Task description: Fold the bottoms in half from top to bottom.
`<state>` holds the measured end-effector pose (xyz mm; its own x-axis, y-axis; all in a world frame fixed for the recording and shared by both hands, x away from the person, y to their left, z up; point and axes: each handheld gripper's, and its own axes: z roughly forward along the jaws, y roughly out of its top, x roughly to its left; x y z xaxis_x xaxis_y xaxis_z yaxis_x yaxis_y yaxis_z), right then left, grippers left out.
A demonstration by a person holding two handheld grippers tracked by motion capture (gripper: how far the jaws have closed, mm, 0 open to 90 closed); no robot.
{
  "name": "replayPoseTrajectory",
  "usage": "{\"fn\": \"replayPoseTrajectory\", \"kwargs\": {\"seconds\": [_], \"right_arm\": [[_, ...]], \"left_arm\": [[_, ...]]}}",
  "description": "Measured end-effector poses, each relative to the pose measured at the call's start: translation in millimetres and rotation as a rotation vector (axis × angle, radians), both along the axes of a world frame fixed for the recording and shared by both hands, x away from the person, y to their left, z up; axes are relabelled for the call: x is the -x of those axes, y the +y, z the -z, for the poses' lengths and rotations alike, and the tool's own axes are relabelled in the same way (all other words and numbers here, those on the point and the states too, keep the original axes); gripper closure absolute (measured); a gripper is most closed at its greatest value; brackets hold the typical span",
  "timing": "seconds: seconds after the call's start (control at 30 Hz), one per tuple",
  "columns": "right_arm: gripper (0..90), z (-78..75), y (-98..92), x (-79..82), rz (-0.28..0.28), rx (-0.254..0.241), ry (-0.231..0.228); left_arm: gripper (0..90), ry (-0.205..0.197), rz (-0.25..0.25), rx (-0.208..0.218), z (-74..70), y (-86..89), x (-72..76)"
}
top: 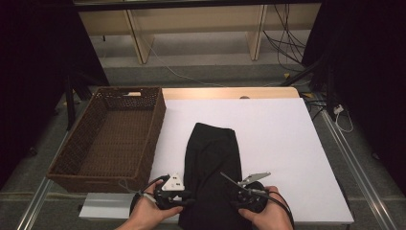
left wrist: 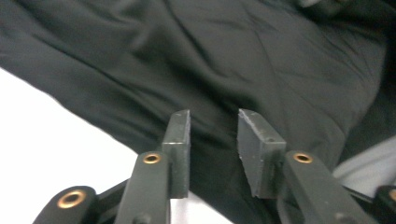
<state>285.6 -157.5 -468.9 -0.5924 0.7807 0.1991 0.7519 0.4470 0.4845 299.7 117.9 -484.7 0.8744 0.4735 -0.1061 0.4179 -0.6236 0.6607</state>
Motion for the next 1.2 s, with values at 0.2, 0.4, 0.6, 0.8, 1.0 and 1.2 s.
{"fn": "replayPoseTrajectory", "kwargs": {"seconds": [0.2, 0.4, 0.6, 0.8, 1.0, 1.2], "right_arm": [[86.0, -0.7, 4.5, 3.5, -0.028, 0.017, 0.007], [86.6, -3.7, 1.4, 4.1, -0.024, 0.005, 0.038], [86.7, -5.6, -3.8, 5.8, -0.042, 0.013, 0.075], [85.0, -7.7, -7.1, 4.8, -0.038, -0.009, 0.063], [65.3, -5.6, -16.3, -5.2, 0.029, -0.095, -0.045], [50.9, -8.4, -25.6, -14.2, 0.075, -0.171, -0.166]], "left_arm": [[87.3, -0.011, 0.043, -0.031, 0.3, -7.2, 8.2], [89.6, 0.026, 0.062, -0.021, -0.5, -6.5, 12.3], [89.6, 0.048, 0.102, -0.025, -1.3, -8.5, 21.8], [89.4, 0.014, 0.076, 0.002, -5.4, -4.1, 19.1], [73.2, -0.096, -0.028, 0.077, -10.4, 8.3, 3.0], [52.3, -0.119, -0.073, 0.120, -8.3, 12.3, -6.5]]}}
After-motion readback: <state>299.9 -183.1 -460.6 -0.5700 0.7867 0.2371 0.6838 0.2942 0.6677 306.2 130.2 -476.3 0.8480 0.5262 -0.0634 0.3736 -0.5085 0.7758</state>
